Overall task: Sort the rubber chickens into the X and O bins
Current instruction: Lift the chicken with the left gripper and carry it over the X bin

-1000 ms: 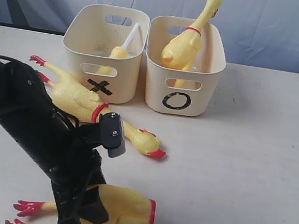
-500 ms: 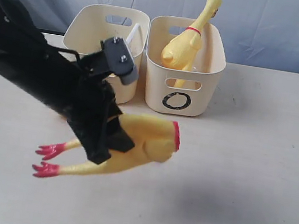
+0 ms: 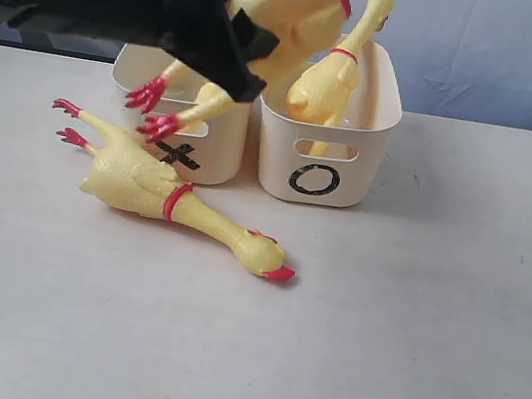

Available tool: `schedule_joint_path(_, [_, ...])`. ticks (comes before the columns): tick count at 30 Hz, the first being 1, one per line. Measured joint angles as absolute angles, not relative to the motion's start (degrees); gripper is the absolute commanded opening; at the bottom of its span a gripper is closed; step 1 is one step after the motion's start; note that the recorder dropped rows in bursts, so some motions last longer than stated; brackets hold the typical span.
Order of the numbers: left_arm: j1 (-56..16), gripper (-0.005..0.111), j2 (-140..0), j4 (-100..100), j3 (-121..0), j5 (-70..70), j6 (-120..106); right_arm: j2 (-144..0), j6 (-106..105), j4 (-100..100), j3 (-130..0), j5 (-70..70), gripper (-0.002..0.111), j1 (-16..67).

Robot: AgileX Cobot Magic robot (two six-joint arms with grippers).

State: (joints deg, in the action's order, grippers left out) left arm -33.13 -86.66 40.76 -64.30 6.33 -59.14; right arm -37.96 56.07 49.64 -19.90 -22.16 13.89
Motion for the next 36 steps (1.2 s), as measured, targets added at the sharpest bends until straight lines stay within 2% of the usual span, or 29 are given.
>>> schedule_joint_path(6, [-30.0, 0.0, -88.8, 47.3, -67.4, -3.1, -59.1, -38.0, 56.3, 49.6, -19.9, -22.2, -0.001, 13.9])
schedule_joint_path(11, [-27.5, 0.0, -92.1, 48.2, -70.3, -5.2, -58.9, -38.0, 56.5, 49.6, -19.9, -22.2, -0.001, 13.9])
schedule_joint_path(25, [-26.9, 0.0, -103.9, 49.0, -79.2, -15.7, -52.1, -38.0, 57.5, 49.6, -19.9, -22.6, -0.001, 13.9])
schedule_joint_path(36, [-21.4, 0.0, -112.5, 49.2, -86.3, -16.0, -43.7, -38.0, 57.6, 49.6, -19.9, -23.3, -0.001, 13.9])
